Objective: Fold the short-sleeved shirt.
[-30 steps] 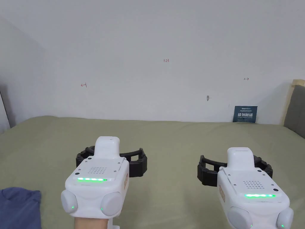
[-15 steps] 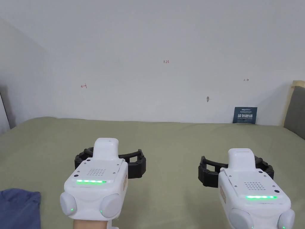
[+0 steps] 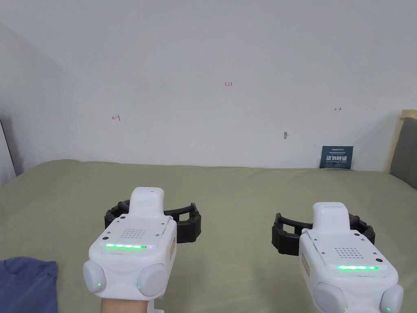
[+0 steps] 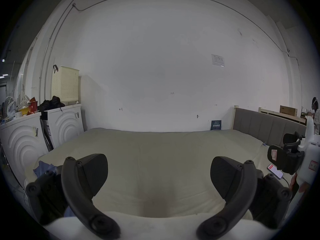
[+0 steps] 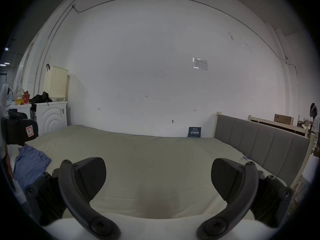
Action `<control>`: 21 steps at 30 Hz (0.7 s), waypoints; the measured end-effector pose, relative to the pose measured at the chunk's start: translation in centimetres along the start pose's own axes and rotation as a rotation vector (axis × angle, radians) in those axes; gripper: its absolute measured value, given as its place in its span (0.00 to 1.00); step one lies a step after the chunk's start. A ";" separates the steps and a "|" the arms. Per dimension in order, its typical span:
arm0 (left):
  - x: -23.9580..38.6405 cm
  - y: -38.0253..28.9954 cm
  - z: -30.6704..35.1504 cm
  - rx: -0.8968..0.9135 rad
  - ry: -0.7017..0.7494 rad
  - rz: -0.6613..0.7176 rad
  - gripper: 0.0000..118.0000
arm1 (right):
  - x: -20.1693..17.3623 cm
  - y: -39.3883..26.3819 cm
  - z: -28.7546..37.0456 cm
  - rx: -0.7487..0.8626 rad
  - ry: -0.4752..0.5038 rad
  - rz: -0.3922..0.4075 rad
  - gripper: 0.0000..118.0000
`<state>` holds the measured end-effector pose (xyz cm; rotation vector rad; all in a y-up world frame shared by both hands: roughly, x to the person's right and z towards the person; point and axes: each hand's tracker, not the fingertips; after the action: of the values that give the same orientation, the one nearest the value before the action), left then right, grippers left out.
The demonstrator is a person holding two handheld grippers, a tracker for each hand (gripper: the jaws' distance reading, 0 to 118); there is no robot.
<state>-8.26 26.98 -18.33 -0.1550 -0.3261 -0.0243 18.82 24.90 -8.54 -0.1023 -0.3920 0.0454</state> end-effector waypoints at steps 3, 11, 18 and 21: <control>-0.1 -0.1 -0.1 -0.006 0.001 0.007 1.00 | 0.1 0.0 -0.1 -0.003 0.000 -0.003 1.00; 0.2 0.1 -0.6 -0.018 0.075 -0.023 0.00 | 0.4 -0.1 0.0 0.022 -0.095 0.004 0.00; 0.7 0.1 -0.7 -0.057 0.025 -0.009 0.00 | 1.0 0.4 -0.3 -0.013 -0.062 0.019 0.00; -0.1 0.0 -0.9 -0.062 0.033 -0.007 0.00 | 1.0 0.6 -0.4 -0.026 -0.061 0.010 0.00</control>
<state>-8.07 26.79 -19.22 -0.2151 -0.2933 -0.0436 19.85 25.54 -8.65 -0.1289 -0.4531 0.0531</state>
